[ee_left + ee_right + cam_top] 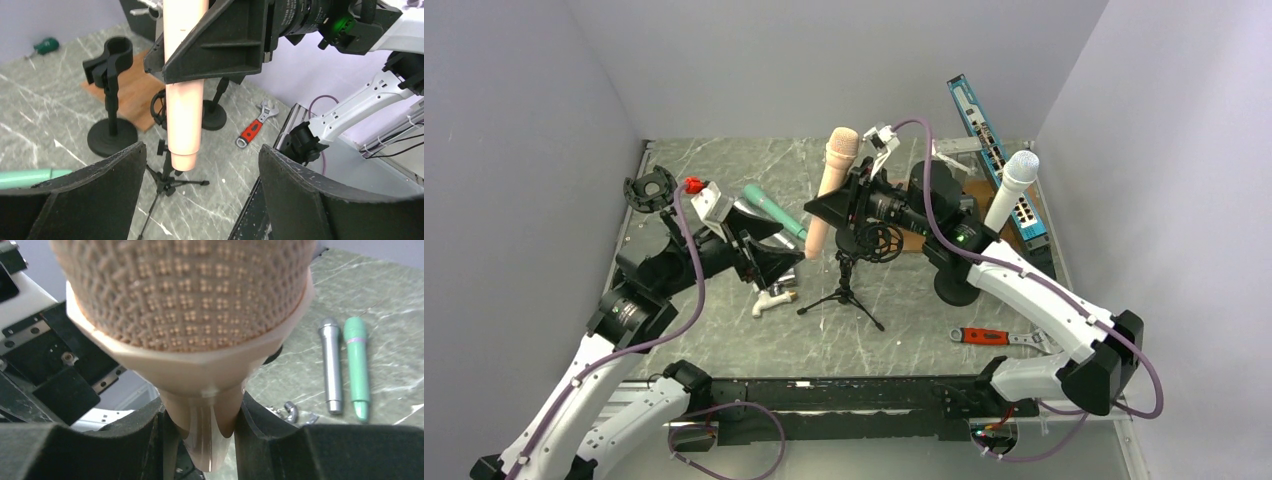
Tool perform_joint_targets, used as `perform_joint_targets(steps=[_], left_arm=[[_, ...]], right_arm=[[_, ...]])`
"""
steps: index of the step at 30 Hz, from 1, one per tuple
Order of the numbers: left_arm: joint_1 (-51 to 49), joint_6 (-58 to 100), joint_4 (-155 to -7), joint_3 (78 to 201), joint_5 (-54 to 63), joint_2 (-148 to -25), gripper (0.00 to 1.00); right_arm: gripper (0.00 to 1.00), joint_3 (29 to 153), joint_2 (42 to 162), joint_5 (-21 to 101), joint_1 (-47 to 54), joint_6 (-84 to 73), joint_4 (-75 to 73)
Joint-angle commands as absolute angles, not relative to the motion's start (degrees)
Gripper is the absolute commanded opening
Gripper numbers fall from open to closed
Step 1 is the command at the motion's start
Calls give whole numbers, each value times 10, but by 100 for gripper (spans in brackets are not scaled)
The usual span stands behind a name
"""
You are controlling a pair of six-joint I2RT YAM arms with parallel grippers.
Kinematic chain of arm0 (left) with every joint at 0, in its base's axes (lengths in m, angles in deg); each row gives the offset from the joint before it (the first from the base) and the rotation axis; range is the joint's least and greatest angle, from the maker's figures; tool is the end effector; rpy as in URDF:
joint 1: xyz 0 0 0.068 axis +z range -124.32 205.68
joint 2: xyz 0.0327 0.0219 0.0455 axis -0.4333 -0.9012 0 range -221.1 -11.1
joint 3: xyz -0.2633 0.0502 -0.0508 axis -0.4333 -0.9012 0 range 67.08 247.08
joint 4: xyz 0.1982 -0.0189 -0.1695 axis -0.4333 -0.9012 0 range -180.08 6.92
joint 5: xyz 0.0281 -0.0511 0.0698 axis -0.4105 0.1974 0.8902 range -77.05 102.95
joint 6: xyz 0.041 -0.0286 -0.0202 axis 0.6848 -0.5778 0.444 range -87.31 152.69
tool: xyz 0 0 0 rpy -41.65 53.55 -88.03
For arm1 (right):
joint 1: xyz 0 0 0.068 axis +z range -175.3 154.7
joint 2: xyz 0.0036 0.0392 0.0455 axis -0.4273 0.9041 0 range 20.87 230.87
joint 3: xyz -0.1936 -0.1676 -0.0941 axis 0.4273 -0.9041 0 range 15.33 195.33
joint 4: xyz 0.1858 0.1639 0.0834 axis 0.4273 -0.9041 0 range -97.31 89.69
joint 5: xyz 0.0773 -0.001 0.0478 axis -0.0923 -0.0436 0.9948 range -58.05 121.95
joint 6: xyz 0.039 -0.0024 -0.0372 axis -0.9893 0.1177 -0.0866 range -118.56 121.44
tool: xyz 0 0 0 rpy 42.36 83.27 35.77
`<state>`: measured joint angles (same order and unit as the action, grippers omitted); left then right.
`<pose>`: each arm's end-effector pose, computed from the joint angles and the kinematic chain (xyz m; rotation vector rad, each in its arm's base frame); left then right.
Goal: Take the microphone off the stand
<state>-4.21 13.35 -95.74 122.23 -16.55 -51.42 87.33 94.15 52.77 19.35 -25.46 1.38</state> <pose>0.1171 -0.0876 0.4091 0.5758 1.5347 -1.0623 0.2028 0.2181 0.4216 -0.5670 1.6136 1.2409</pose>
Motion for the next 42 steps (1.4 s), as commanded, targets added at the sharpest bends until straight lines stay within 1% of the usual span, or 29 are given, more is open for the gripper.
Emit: perform_joint_targets(steps=[1,6,11,16,20,22,26,29,30,32,33,34,36,38,39,42], left_arm=[[-44,97,-995,1211,-137,-505,85],[-44,85,-1013,1221,-141,-516,83],[-43,70,-1024,1229,-157,-542,75],[-44,65,-1027,1234,-160,-562,70],[-44,69,-1032,1235,-151,-567,53],[-44,80,-1042,1239,-140,-566,47],[-44,91,-1056,1248,-130,-570,41],[-43,92,-1060,1254,-132,-579,31],[-44,92,-1061,1254,-131,-583,27],[-44,91,-1065,1255,-123,-585,7],[-43,91,-1067,1255,-110,-583,0],[-43,90,-1070,1252,-98,-580,0],[-44,86,-1080,1247,-69,-569,0],[-44,76,-1100,1243,-33,-560,0],[-44,72,-1110,1242,-15,-554,0],[-44,55,-1142,1235,28,-542,0]], right_arm=[[0,847,951,517,199,-370,133],[0,835,967,522,212,-406,158],[0,834,982,520,225,-414,165],[0,831,991,530,233,-423,180],[0,827,994,531,237,-422,184],[0,820,995,533,238,-423,191],[0,813,1002,539,242,-425,201],[0,813,1006,544,245,-425,203],[0,812,1007,545,245,-424,205],[2,809,1006,547,247,-421,208],[9,808,1005,548,248,-417,209],[22,806,1002,546,249,-413,207],[53,804,995,531,248,-401,195],[90,806,985,506,248,-381,168],[99,812,980,487,248,-364,146],[100,838,976,427,248,-334,66]])
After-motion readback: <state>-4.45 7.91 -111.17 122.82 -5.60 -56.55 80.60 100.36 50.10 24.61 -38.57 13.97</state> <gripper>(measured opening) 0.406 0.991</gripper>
